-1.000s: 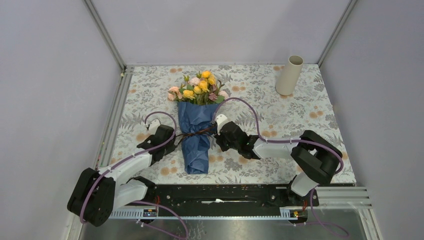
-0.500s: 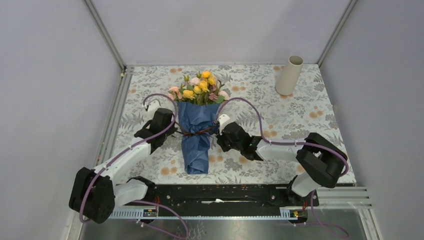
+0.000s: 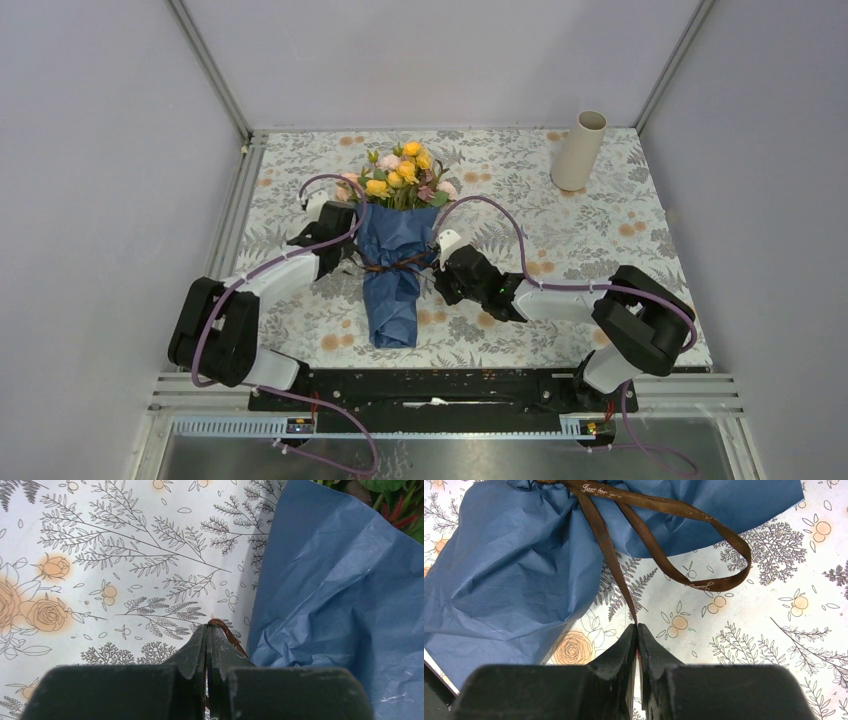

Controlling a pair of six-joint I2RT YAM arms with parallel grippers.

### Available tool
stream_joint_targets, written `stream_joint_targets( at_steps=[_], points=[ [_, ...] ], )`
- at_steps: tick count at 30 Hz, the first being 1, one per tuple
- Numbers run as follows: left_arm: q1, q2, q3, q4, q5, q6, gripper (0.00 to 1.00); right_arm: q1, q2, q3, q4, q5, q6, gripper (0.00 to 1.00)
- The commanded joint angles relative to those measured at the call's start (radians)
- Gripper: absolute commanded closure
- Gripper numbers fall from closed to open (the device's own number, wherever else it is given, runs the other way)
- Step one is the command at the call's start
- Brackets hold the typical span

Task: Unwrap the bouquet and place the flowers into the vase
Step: Untie the ribbon from the wrapping paper.

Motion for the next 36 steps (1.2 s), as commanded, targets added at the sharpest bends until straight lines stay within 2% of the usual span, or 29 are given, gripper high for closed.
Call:
stream_joint_targets(
  at_steps=[1,3,7,11,16,21,26,32,36],
  points=[
    [0.007,0.005,0.021,0.077,0.021,0.0,1.0,0.009,-0.016,0.012,0.028,-0.014,0.008,0.89],
    [0.007,-0.009,0.007,0.088,0.028,0.007,0.96,0.009,-0.018,0.012,0.028,-0.017,0.01,0.89],
    [0.008,-0.047,-0.008,0.076,0.016,0.021,0.65,0.009,-0.019,0.01,0.032,-0.02,0.013,0.89],
    [0.008,-0.093,-0.015,0.036,-0.008,0.025,0.27,0.009,-0.02,0.002,0.037,-0.018,0.018,0.89],
    [0.008,-0.229,-0.058,-0.011,-0.055,0.014,0.02,0.009,-0.025,0.001,0.037,-0.025,0.018,0.89],
    [0.006,-0.399,-0.141,-0.049,-0.015,-0.001,0.01,0.009,-0.025,0.002,0.041,-0.025,0.02,0.89],
    [0.007,-0.453,-0.223,-0.112,0.081,-0.106,0.03,0.009,-0.025,0.002,0.046,-0.028,0.021,0.89],
    [0.007,-0.461,-0.314,-0.066,0.109,-0.164,0.21,0.009,-0.037,-0.006,0.046,-0.031,0.021,0.89],
    [0.007,-0.468,-0.379,0.072,0.172,-0.201,0.33,0.01,-0.038,-0.005,0.048,-0.03,0.021,0.89]
  ],
)
